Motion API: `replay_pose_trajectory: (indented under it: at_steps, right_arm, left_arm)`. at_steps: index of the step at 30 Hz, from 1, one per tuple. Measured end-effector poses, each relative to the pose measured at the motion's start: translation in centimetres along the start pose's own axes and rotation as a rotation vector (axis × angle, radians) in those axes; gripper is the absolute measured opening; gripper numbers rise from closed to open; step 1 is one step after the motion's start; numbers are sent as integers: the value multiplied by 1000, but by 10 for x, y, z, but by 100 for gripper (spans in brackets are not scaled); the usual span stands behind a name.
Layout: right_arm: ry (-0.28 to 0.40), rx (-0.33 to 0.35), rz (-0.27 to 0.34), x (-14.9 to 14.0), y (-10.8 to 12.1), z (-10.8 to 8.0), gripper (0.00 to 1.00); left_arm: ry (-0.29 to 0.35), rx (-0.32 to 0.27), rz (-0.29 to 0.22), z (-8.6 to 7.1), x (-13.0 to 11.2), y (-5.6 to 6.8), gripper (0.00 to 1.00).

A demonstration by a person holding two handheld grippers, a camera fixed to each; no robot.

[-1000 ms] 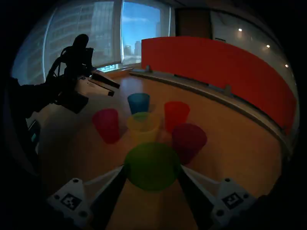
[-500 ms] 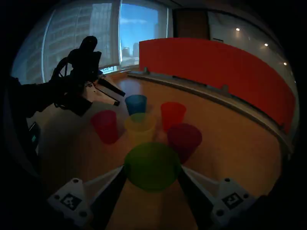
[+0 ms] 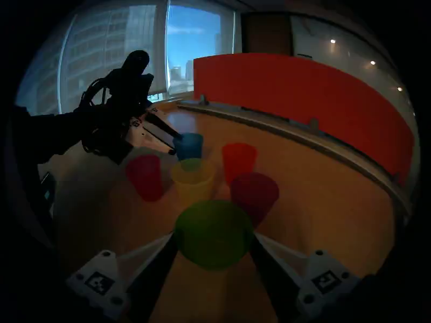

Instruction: Pour water

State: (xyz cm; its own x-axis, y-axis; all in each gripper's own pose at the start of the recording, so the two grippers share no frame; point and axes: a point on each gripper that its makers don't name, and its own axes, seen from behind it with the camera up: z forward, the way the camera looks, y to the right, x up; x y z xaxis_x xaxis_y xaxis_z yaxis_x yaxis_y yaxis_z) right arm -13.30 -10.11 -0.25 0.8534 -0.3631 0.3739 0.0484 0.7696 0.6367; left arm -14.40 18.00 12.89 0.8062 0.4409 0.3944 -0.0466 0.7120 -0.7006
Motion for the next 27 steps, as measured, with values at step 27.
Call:
replay_pose_trajectory:
  at_steps: [27]
  right_arm:
    - [-3,5,18,-8,3,2,91]
  left_arm:
    - [-40,7,-5,31,6,-1,87]
